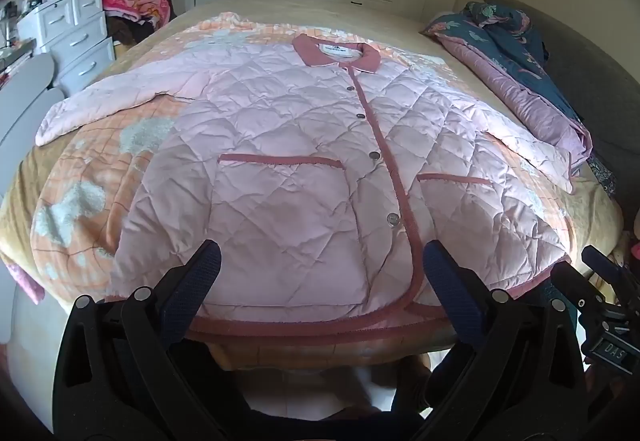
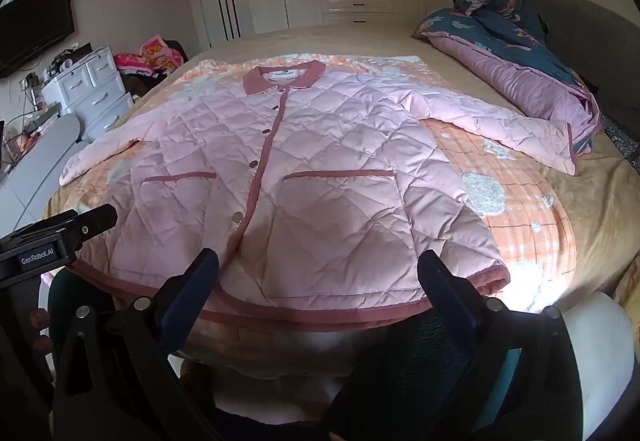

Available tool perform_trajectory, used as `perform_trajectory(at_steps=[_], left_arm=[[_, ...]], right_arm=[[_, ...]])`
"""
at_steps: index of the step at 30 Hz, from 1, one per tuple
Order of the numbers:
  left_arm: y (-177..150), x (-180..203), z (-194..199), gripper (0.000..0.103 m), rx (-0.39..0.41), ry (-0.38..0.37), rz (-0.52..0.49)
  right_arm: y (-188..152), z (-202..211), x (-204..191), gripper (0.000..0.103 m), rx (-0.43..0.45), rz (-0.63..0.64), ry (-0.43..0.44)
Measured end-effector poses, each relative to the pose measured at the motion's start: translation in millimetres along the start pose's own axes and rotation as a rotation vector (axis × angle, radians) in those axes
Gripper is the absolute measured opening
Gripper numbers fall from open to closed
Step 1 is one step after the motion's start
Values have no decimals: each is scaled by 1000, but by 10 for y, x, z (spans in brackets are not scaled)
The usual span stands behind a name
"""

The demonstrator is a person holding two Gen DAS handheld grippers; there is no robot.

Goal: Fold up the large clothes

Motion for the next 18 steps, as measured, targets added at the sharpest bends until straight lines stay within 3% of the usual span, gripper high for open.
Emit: perform_trajectory(at_steps=[18], left_arm=[[7,0,0,95,6,4,-1]], right_arm=[[34,64,-50,99,26,12,12]])
Point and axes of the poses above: each gripper's, at about its wrist camera, not at the fingertips, and z roughly against the way its jaws point, x to its right, y to its top, the point moved 4 cm from there along -z, roughly the way its jaws point, and after that the axes turned 10 degrees about -x, right-handed, at the moved point
